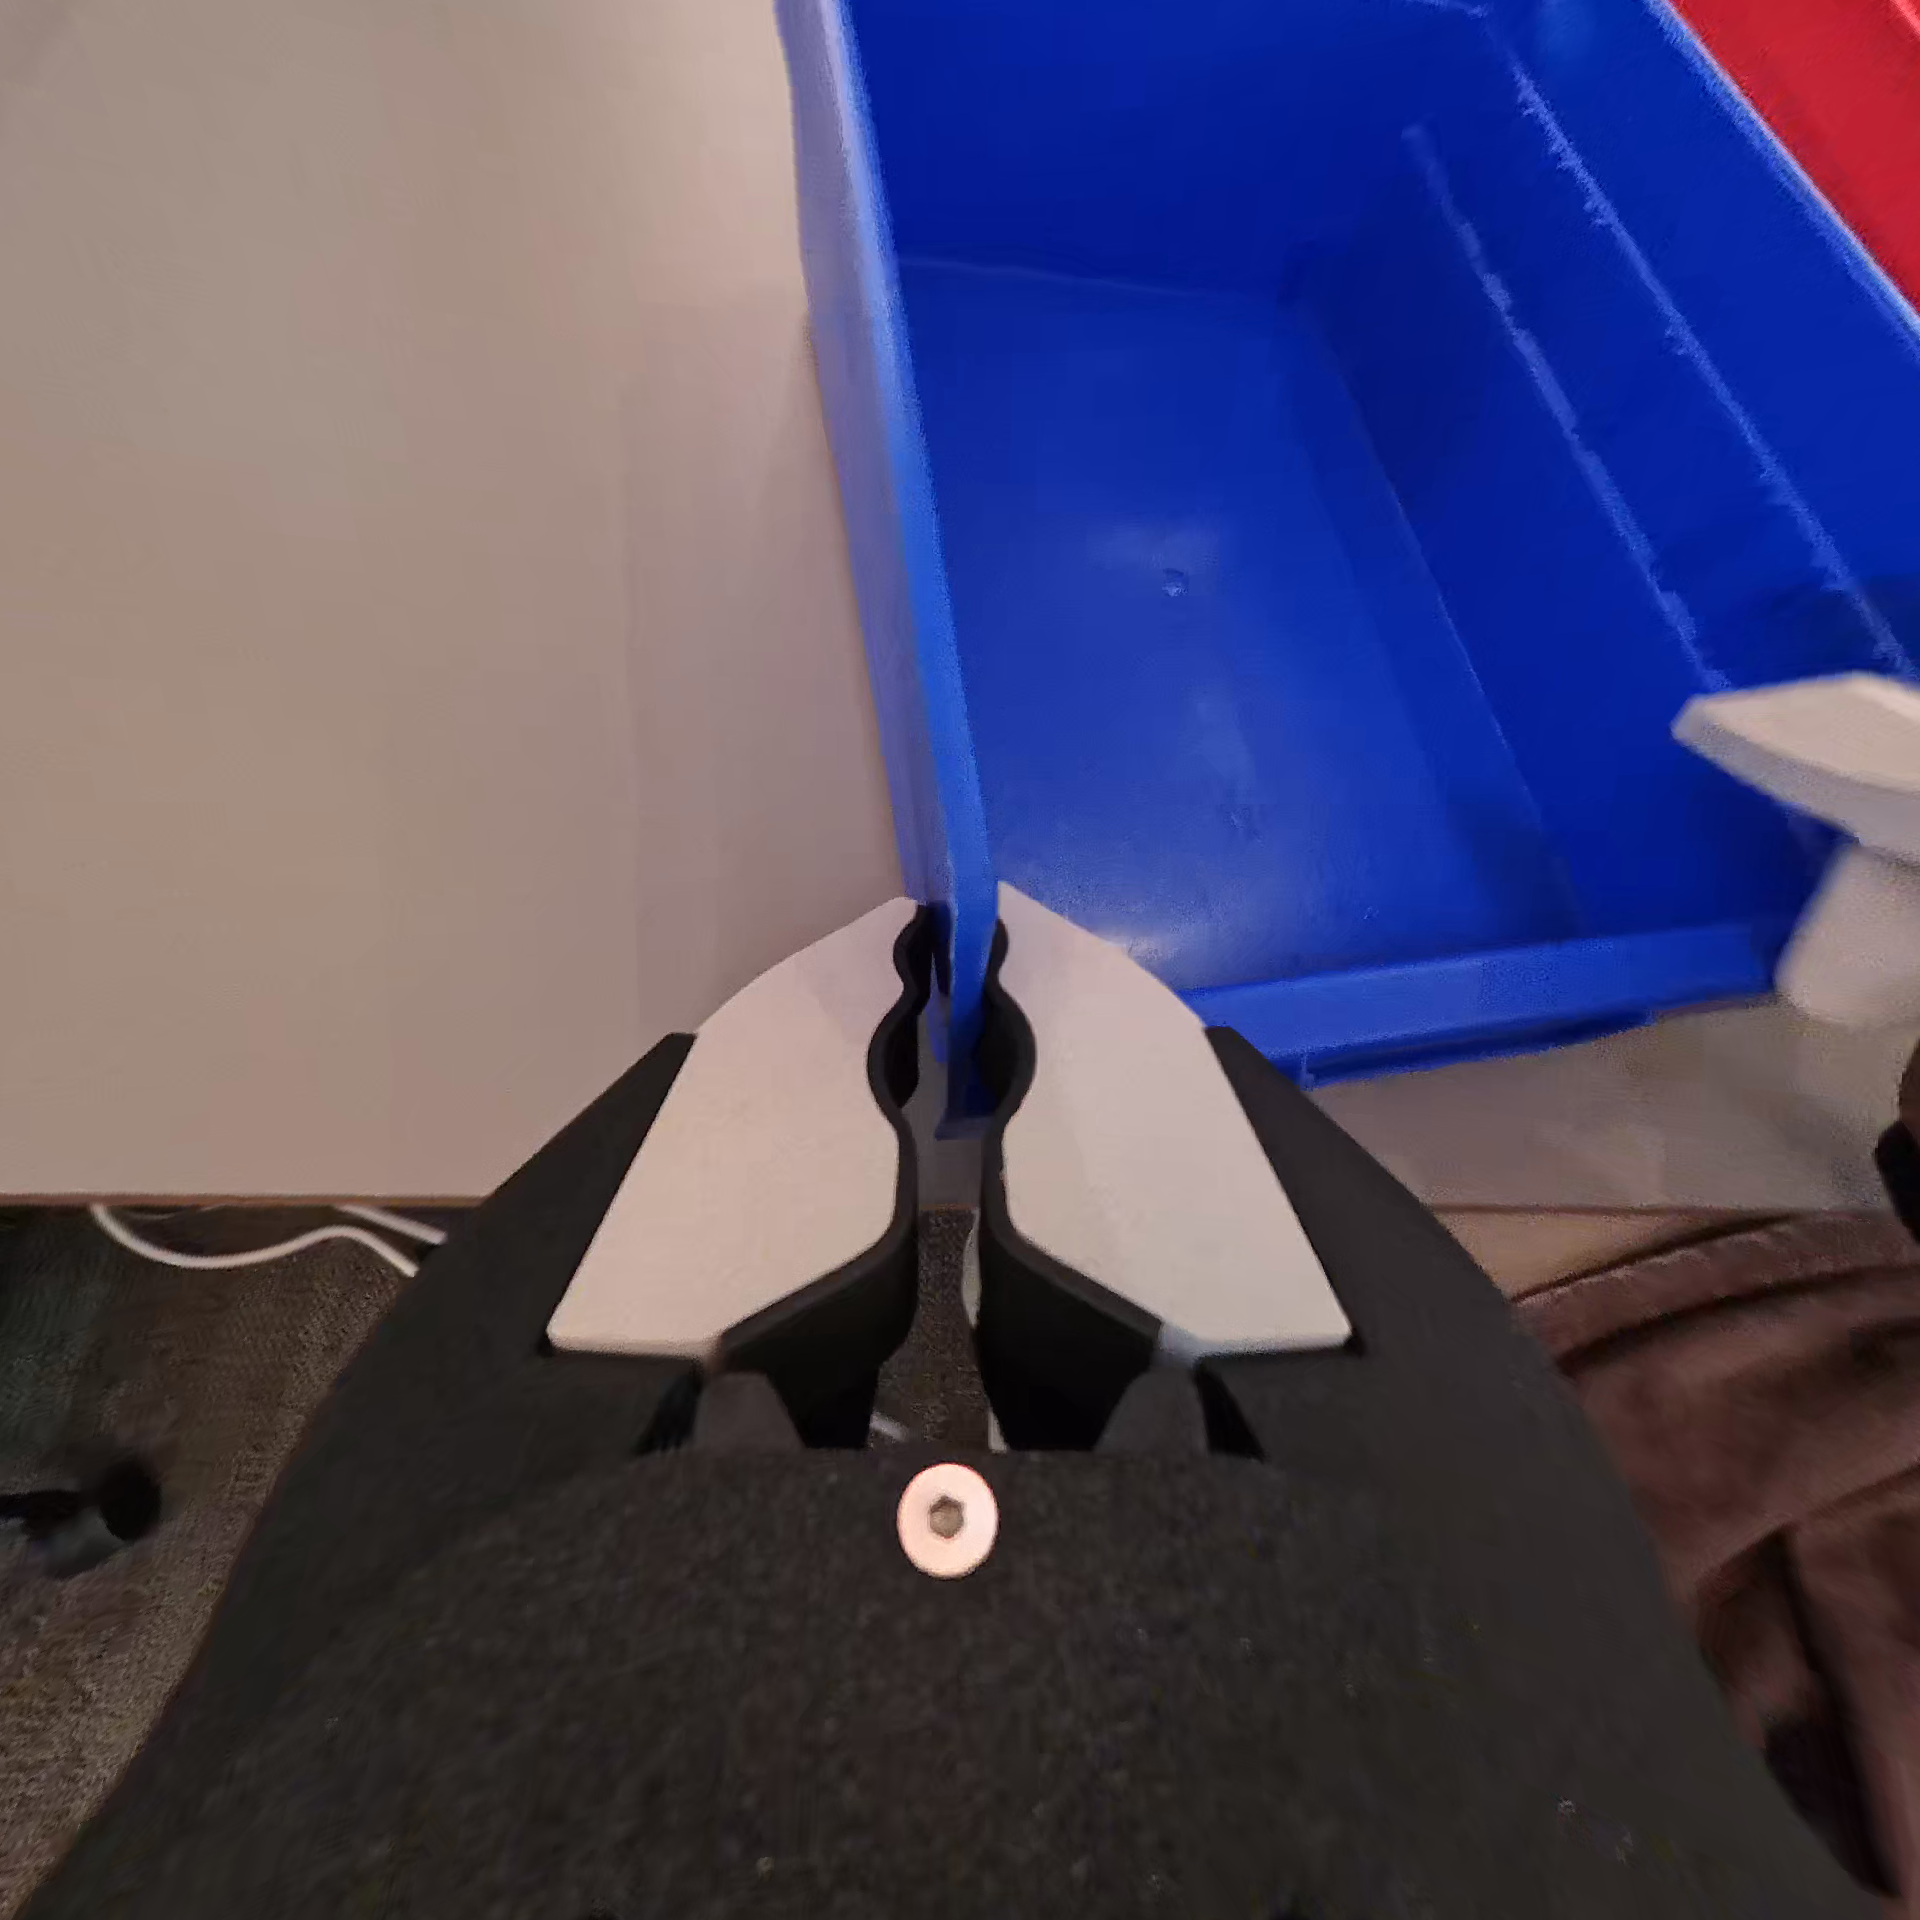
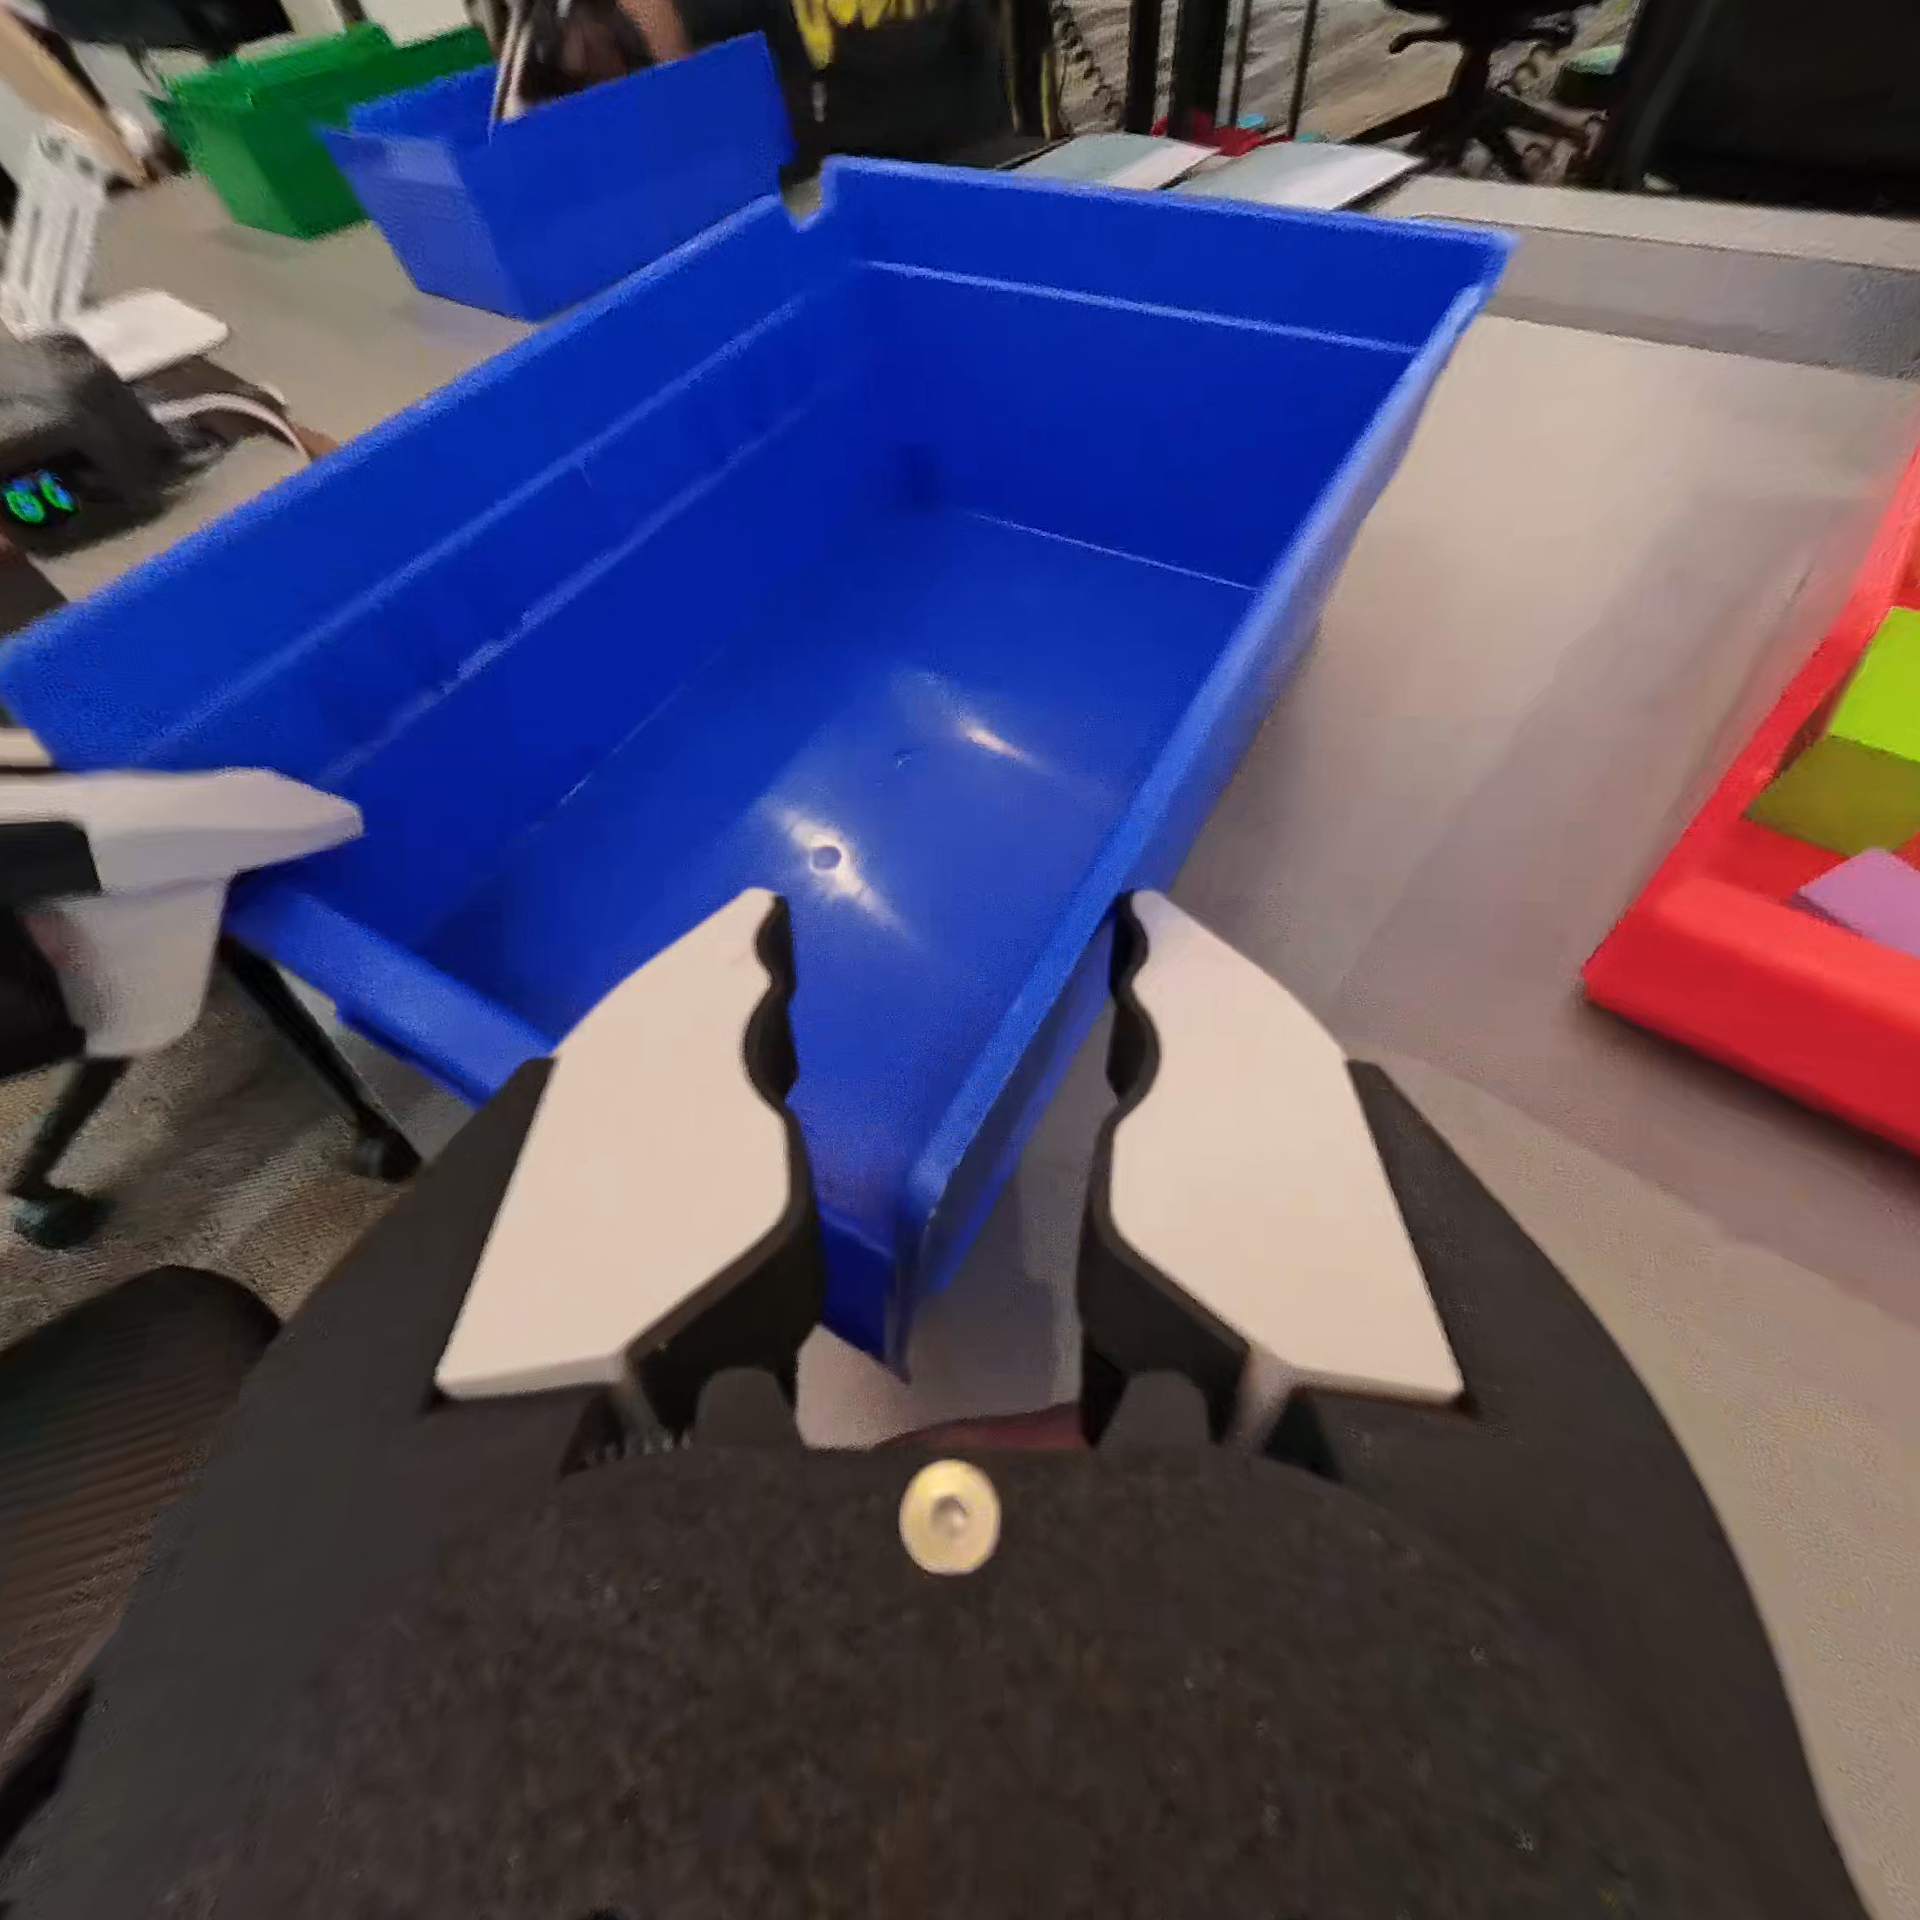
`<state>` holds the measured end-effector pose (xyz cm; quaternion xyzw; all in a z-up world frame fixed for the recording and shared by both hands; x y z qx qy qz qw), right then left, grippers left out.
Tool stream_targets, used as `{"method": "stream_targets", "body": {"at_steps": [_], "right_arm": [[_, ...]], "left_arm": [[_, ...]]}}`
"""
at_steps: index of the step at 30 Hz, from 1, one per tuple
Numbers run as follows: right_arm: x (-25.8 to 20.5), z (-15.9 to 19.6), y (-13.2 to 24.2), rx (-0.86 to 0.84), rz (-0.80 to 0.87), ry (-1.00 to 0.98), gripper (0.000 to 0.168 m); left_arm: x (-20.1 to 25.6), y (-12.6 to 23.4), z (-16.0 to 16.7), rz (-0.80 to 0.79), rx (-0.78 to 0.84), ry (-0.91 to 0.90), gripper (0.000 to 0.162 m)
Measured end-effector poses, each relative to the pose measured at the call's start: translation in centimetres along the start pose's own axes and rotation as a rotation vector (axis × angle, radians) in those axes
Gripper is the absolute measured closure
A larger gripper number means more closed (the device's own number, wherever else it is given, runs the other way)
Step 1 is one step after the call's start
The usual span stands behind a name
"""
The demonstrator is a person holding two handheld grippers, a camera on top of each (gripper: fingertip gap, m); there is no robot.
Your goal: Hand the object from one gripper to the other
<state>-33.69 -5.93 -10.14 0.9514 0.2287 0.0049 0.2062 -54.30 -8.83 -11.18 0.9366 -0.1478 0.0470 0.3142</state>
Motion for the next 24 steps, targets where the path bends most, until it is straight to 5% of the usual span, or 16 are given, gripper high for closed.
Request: {"method": "stream_targets", "body": {"at_steps": [5,13,19,24], "right_arm": [[0.5,-0.9,0.9,-0.029,0.181,0.068,0.159],[6.3,-11.1,9.2,0.256,0.328,0.117,0.163],[22.6,-13.2,19.1,0.246,0.569,0.046,0.162],[39.1,-6.5,26.1,0.083,0.723,-0.123,0.163]], "left_arm": [[1.4,2.8,-0.1,-0.057,0.075,-0.064,0.153],[10.1,5.7,-9.5,-0.053,0.283,-0.247,0.154],[26.8,-2.6,-16.0,0.206,0.225,-0.457,0.154],[43.6,-11.6,-13.8,0.363,0.078,-0.579,0.152]]}}
Point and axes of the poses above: each gripper's, where its closed fingertips meet, y back along the fingers, z out of its underside, x = y × z across the jaws, the point moved 6 cm from there along y, back along the fingers, and after that the axes turned 4 degrees about z, right-handed, at the moved point
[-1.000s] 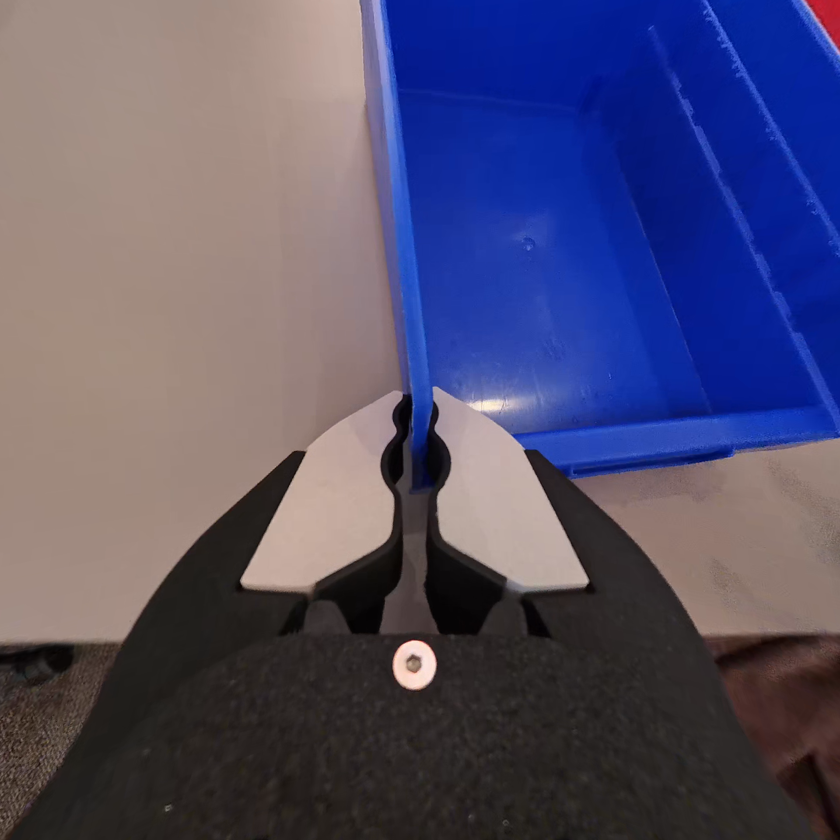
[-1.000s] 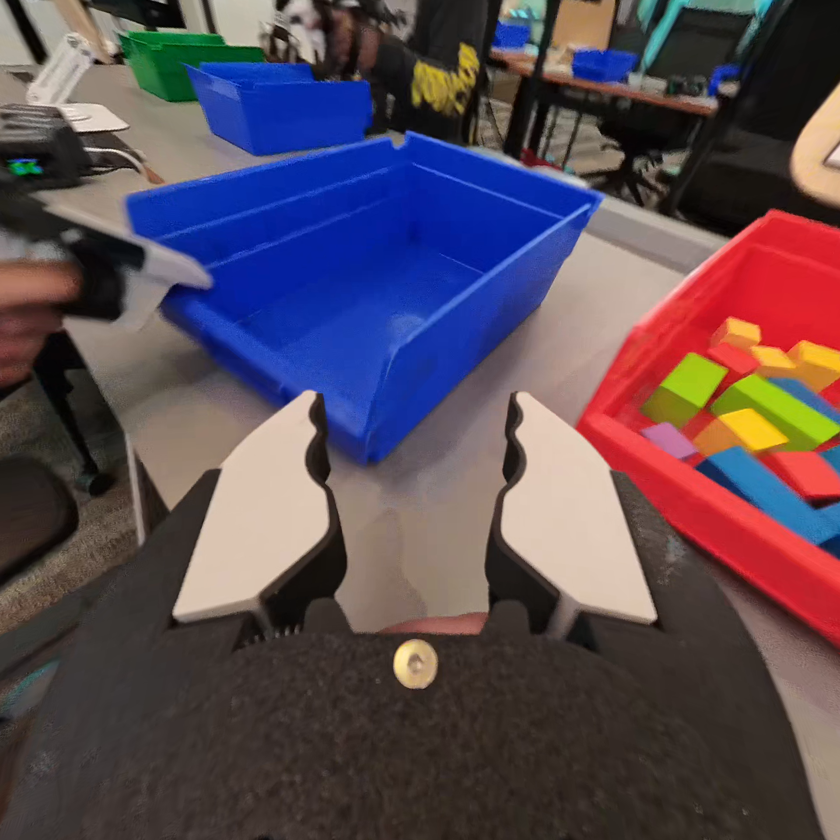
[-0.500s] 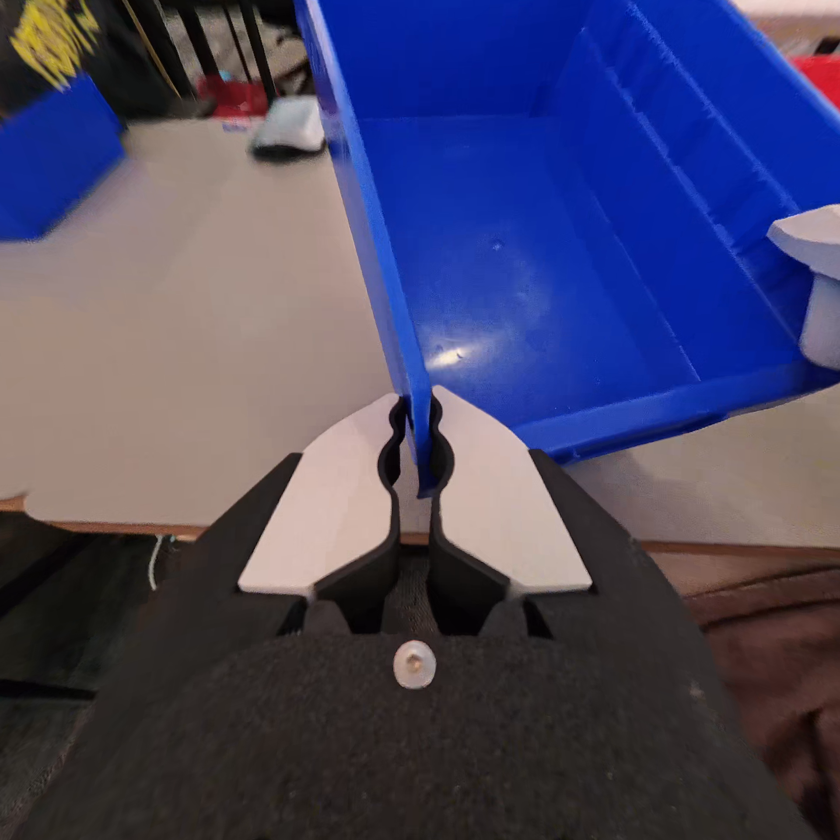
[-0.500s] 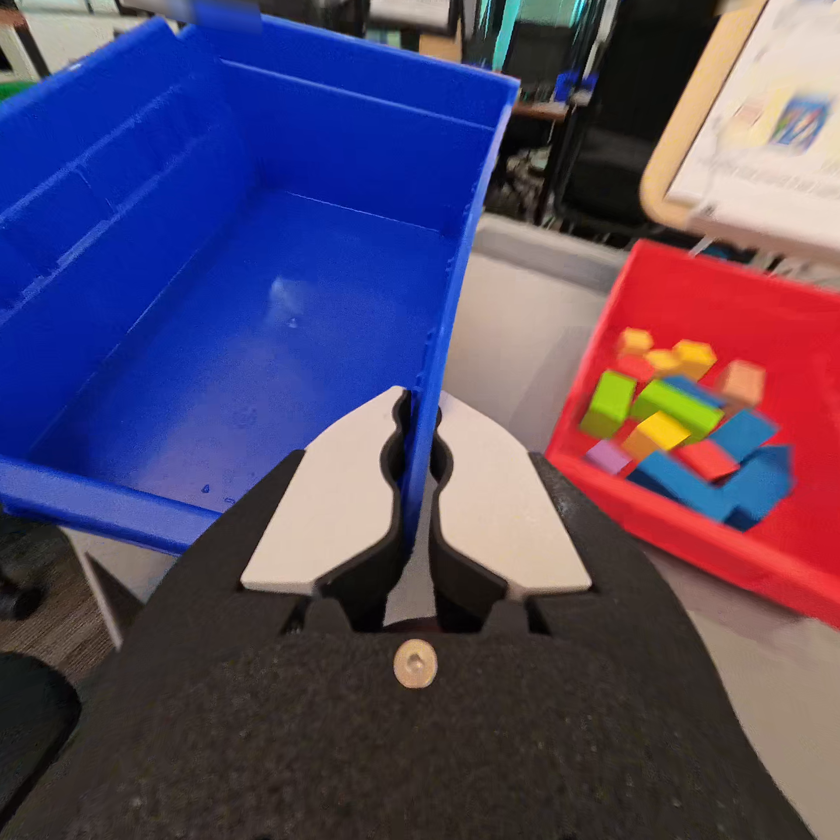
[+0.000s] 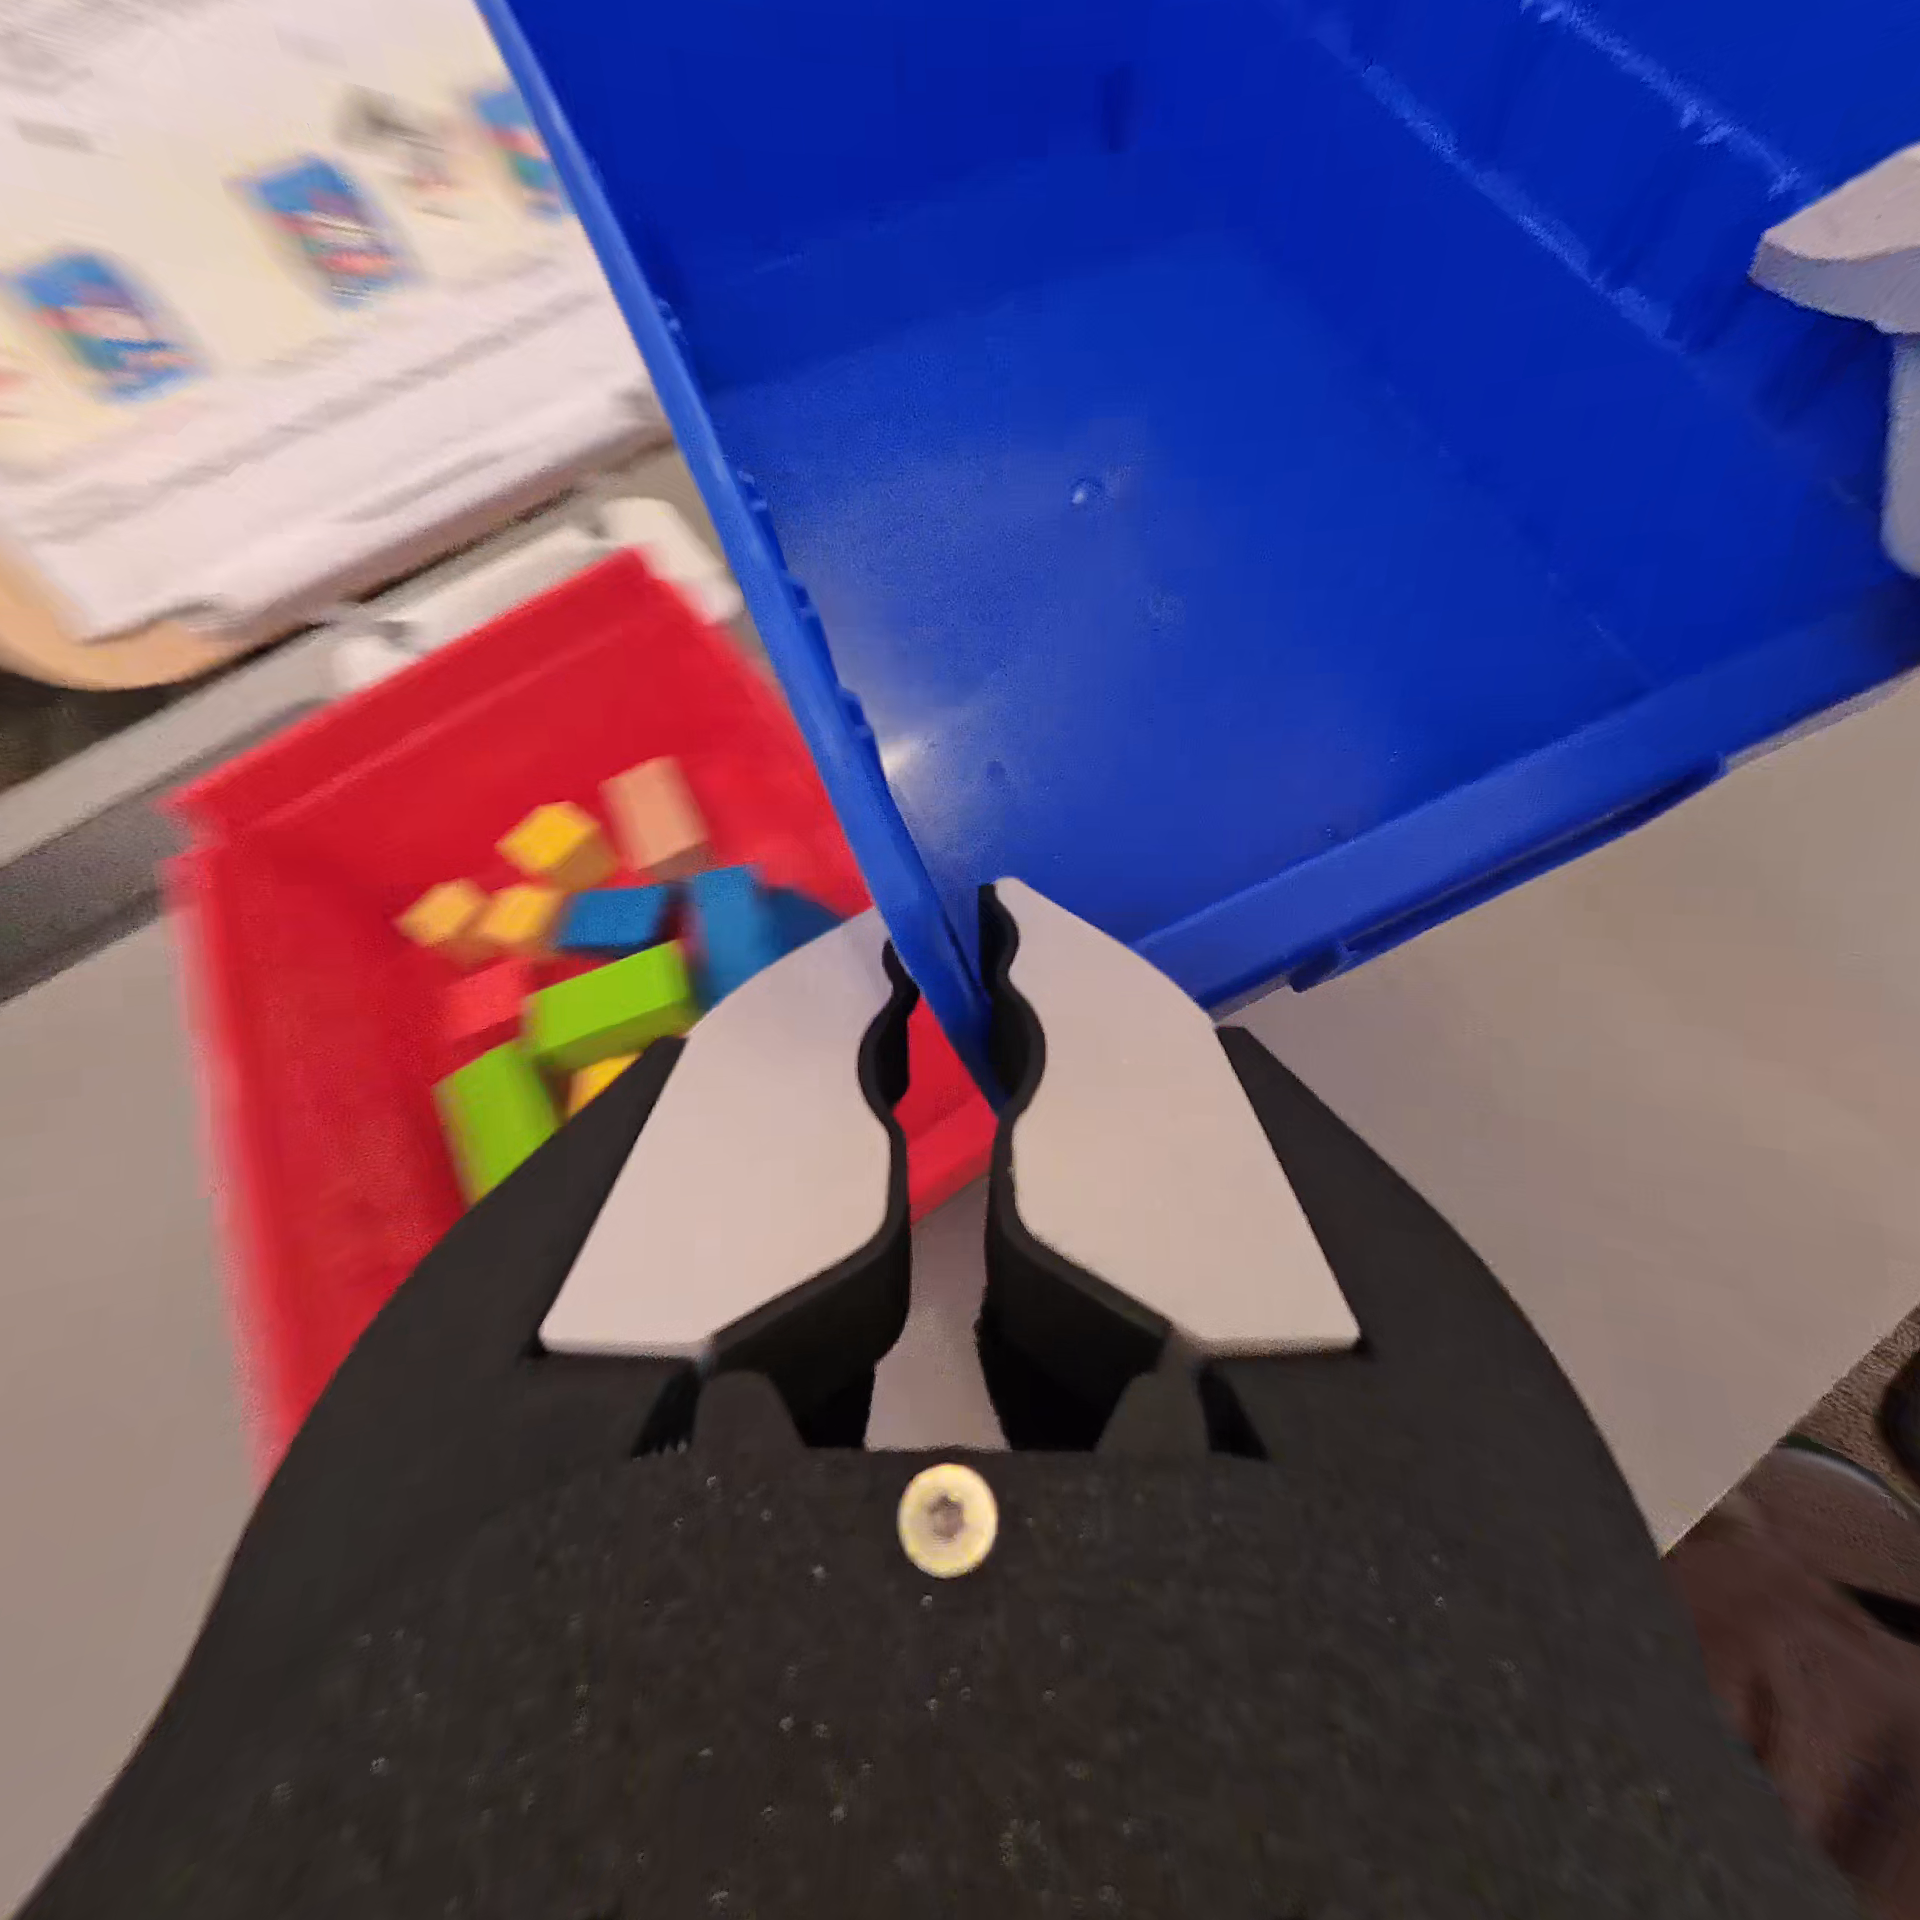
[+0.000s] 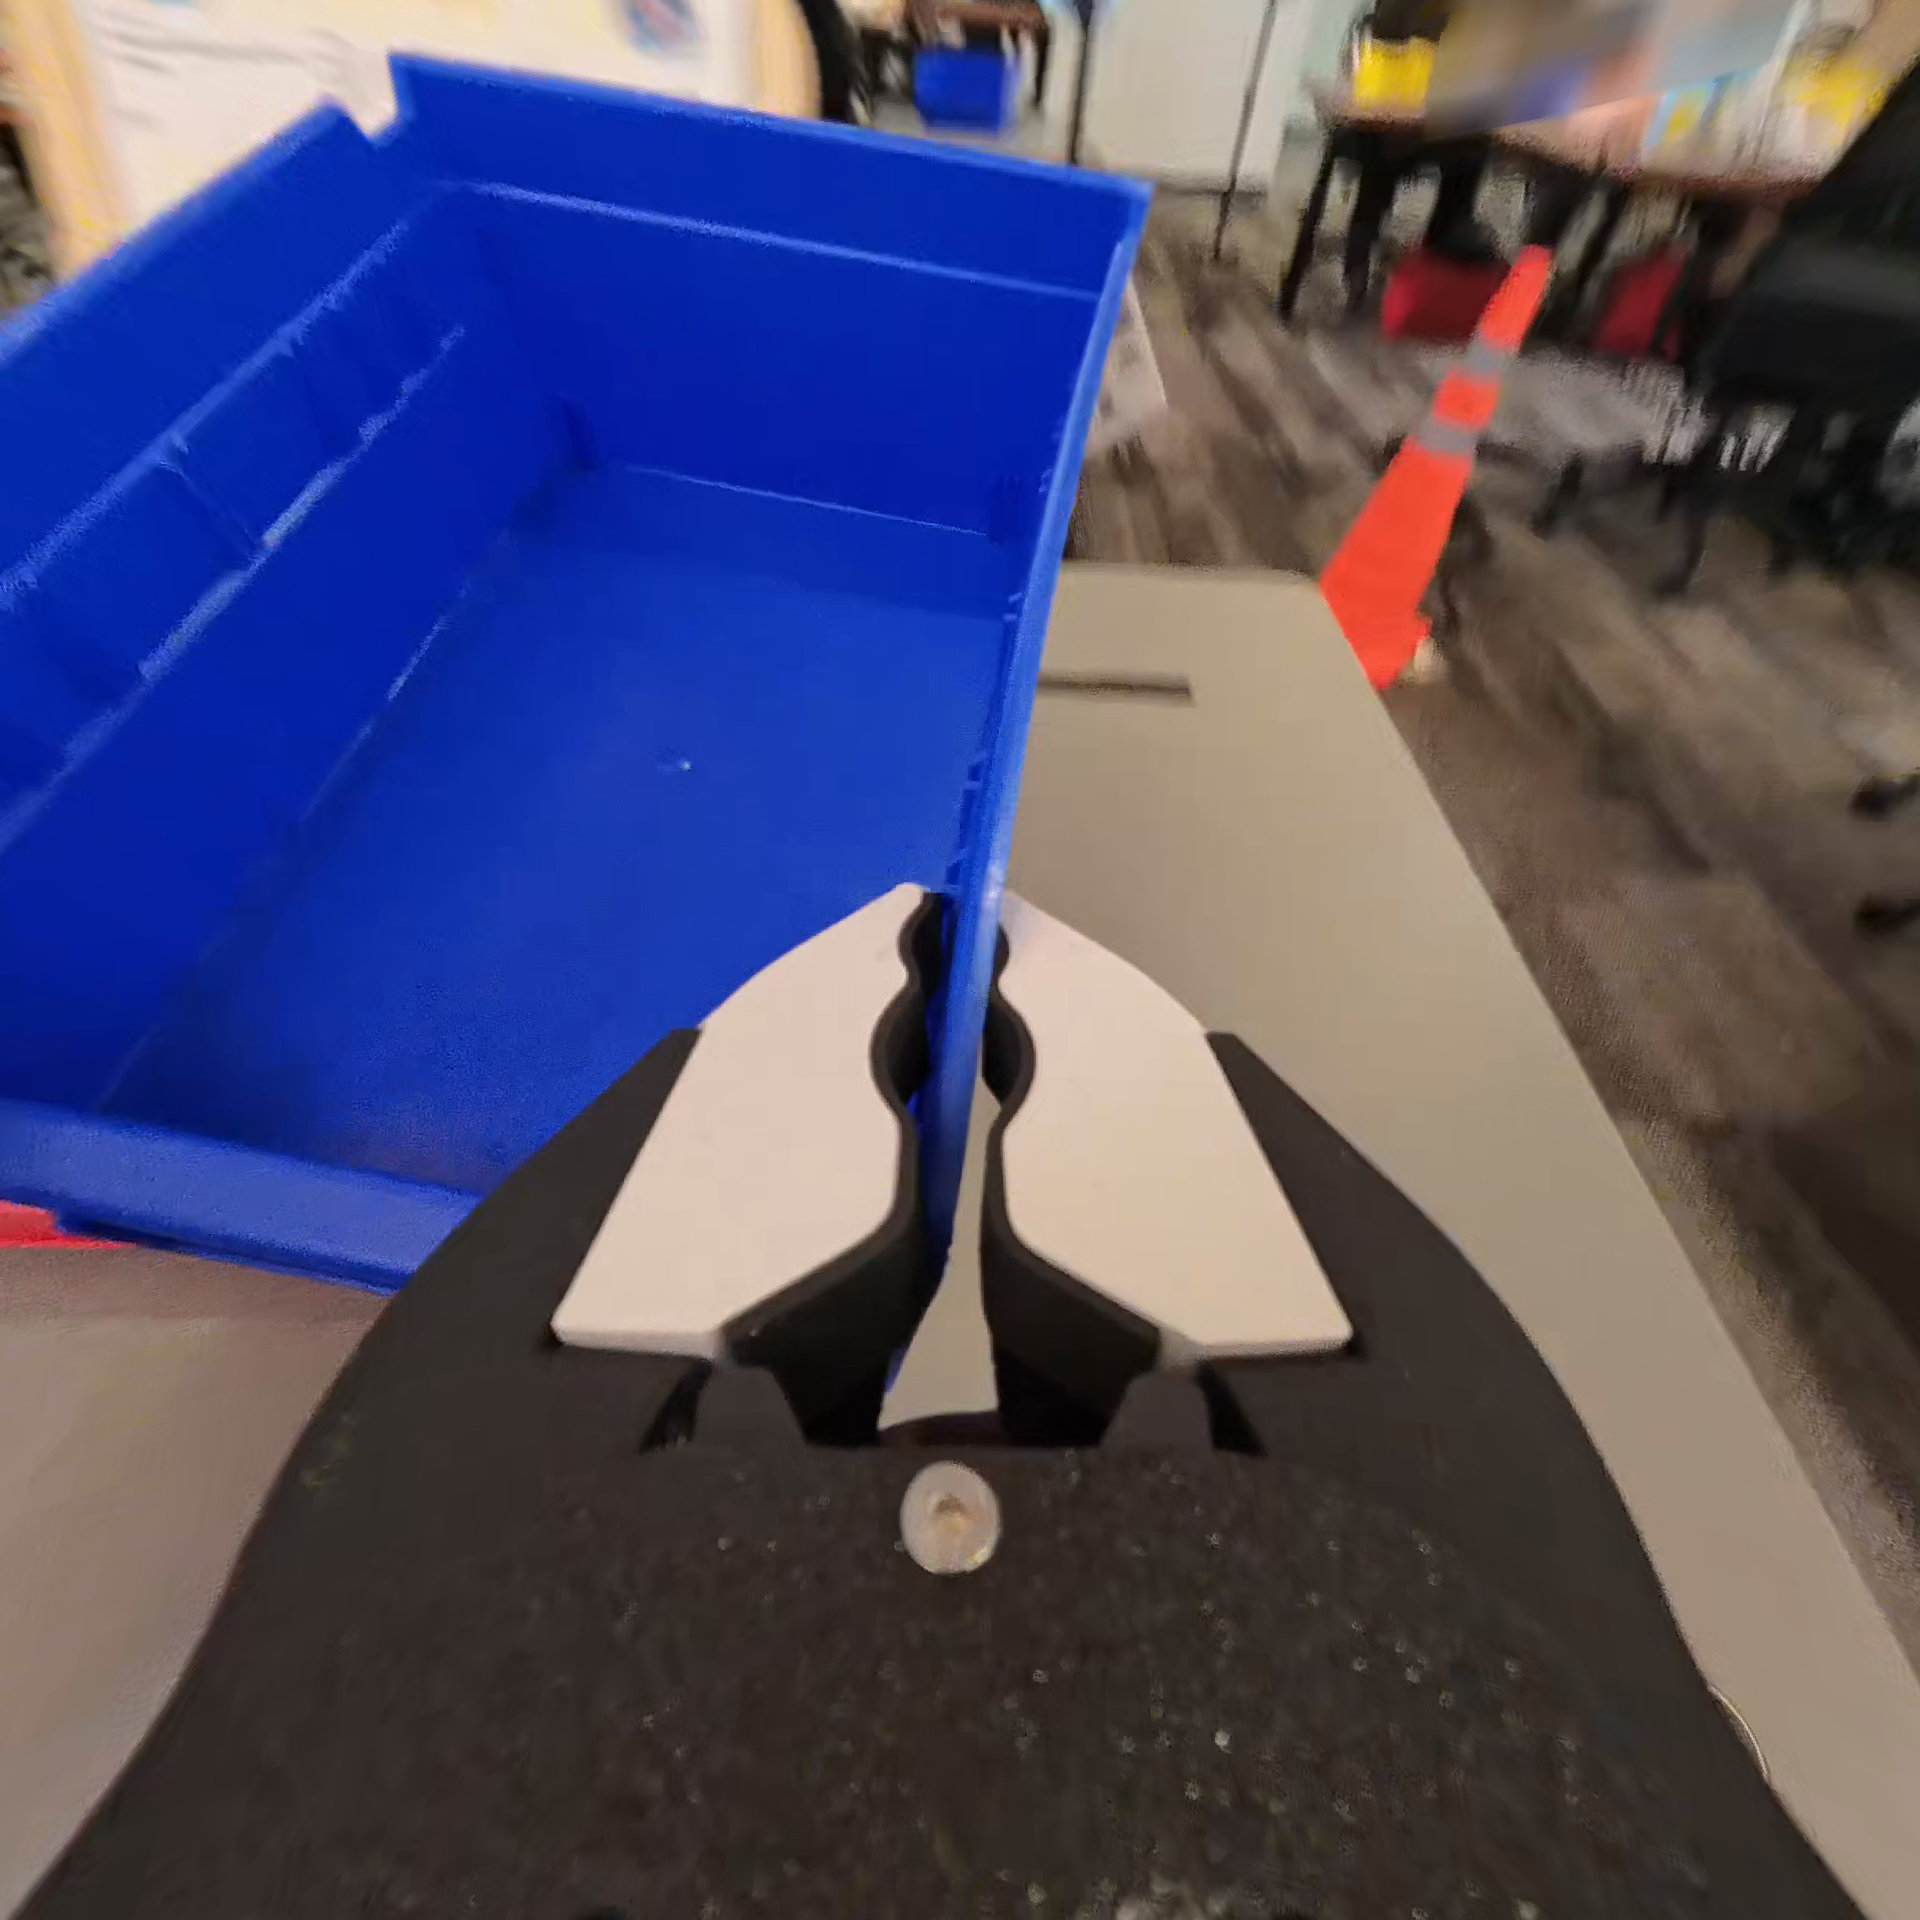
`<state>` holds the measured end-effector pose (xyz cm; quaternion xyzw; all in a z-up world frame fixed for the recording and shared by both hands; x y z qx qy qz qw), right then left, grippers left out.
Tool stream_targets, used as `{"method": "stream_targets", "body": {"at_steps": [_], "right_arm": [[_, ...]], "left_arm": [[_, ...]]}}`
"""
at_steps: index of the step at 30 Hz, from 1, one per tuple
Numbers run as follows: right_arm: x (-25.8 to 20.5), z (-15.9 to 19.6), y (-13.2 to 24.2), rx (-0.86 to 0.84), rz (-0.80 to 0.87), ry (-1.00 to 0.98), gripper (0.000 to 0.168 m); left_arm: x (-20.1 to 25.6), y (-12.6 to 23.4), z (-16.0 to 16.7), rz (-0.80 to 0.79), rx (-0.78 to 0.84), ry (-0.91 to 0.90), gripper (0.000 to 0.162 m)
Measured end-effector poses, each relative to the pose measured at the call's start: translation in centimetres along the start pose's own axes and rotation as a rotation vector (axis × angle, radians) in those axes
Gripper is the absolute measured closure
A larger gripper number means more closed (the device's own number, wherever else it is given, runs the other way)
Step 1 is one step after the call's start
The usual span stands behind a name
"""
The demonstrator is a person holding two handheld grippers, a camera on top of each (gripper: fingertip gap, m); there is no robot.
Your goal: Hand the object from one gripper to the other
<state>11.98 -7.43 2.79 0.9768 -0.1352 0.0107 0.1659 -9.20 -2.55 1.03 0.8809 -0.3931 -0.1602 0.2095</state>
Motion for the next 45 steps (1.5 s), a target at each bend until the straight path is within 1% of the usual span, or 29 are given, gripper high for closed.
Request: {"method": "stream_targets", "body": {"at_steps": [2,5,7,9,12,14,15,16,18,19,21,23,24,26,27,28,29,30,31,32,33,34,35,36,37,38,40,44,45], "right_arm": [[5.8,3.6,-2.3,-0.078,0.024,-0.041,0.164],[11.5,8.9,-4.7,-0.132,0.056,-0.031,0.163],[13.8,11.4,-5.4,-0.145,0.046,-0.069,0.163],[15.1,12.3,-5.6,-0.143,0.053,-0.050,0.163],[15.9,12.5,-5.9,-0.118,0.050,-0.082,0.162],[16.0,12.4,-5.8,-0.066,0.049,-0.081,0.156],[16.2,12.1,-5.3,-0.045,0.066,-0.065,0.143],[16.3,11.5,-4.6,-0.028,0.078,-0.040,0.135],[15.9,8.9,-2.2,0.085,0.094,0.024,0.135],[14.6,7.2,-0.9,0.168,0.045,0.058,0.134],[9.7,4.1,1.0,0.260,-0.082,0.132,0.124],[1.7,3.0,1.5,0.226,-0.214,0.235,0.111],[-2.7,3.3,1.2,0.197,-0.256,0.254,0.103],[-11.5,5.5,-0.3,0.107,-0.340,0.231,0.101],[-15.1,7.1,-1.2,0.059,-0.354,0.252,0.100],[-17.4,8.4,-2.3,0.024,-0.305,0.271,0.102],[-18.8,9.3,-3.4,0.008,-0.224,0.278,0.107],[-19.8,9.7,-4.2,0.002,-0.190,0.264,0.112],[-20.6,9.9,-4.9,-0.008,-0.191,0.234,0.113],[-20.9,10.0,-5.6,-0.024,-0.173,0.211,0.115],[-20.9,10.1,-6.3,-0.052,-0.148,0.198,0.120],[-20.8,10.1,-7.0,-0.082,-0.132,0.186,0.124],[-21.0,10.0,-7.5,-0.097,-0.150,0.168,0.131],[-21.2,9.7,-7.8,-0.094,-0.172,0.133,0.137],[-21.1,9.5,-8.3,-0.107,-0.163,0.110,0.148],[-20.9,9.2,-8.9,-0.132,-0.153,0.097,0.162],[-22.1,8.5,-8.8,-0.153,-0.188,0.145,0.163],[-25.6,8.1,-3.5,-0.156,-0.267,0.168,0.164],[-26.9,7.7,-3.2,-0.156,-0.278,0.175,0.164]], "left_arm": [[4.3,-5.4,-0.1,0.056,-0.049,-0.006,0.151],[9.3,-11.7,1.4,0.096,-0.119,0.014,0.152],[11.5,-13.9,2.6,0.116,-0.125,0.032,0.152],[13.2,-14.9,3.6,0.140,-0.117,0.057,0.150],[14.1,-15.3,4.3,0.190,-0.068,0.094,0.147],[14.1,-14.5,4.2,0.261,-0.054,0.069,0.141],[13.9,-13.2,4.1,0.309,-0.051,0.057,0.128],[13.2,-11.3,4.0,0.341,-0.034,0.056,0.115],[10.9,-5.8,3.1,0.448,0.073,0.116,0.102],[8.8,-2.6,2.5,0.482,0.154,0.172,0.094],[2.6,2.8,2.6,0.429,0.271,0.246,0.090],[-4.5,5.8,5.0,0.213,0.247,0.245,0.092],[-7.8,6.3,6.8,0.071,0.198,0.227,0.087],[-12.9,6.1,11.1,-0.130,0.044,0.229,0.079],[-14.5,5.6,13.1,-0.197,-0.027,0.249,0.076],[-15.5,4.8,14.7,-0.212,-0.072,0.286,0.075],[-15.7,3.8,15.8,-0.163,-0.091,0.338,0.076],[-15.7,2.8,16.4,-0.096,-0.092,0.401,0.078],[-15.6,1.7,16.7,-0.028,-0.079,0.461,0.080],[-15.5,0.7,16.7,0.044,-0.057,0.518,0.086],[-15.6,-0.3,16.7,0.092,-0.052,0.567,0.101],[-15.9,-1.0,16.7,0.118,-0.051,0.589,0.113],[-16.2,-1.5,16.5,0.123,-0.045,0.594,0.119],[-16.6,-1.8,16.3,0.078,-0.049,0.583,0.127],[-17.2,-1.8,16.2,0.029,-0.069,0.548,0.135],[-17.8,-1.5,16.1,-0.018,-0.085,0.529,0.147],[-18.2,-0.1,16.0,-0.067,-0.140,0.514,0.149],[-18.1,6.8,17.6,-0.105,-0.172,0.504,0.150],[-18.8,7.7,17.9,-0.122,-0.181,0.517,0.151]]}}
Point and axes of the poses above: each gripper's, where its closed fingertips meet, y back along the fingers, z out of its underside, x = y × z across the jaws, the point moved 6 cm from there along y, back along the fingers, and after that the axes turned 4 degrees about z, right-handed, at the moved point
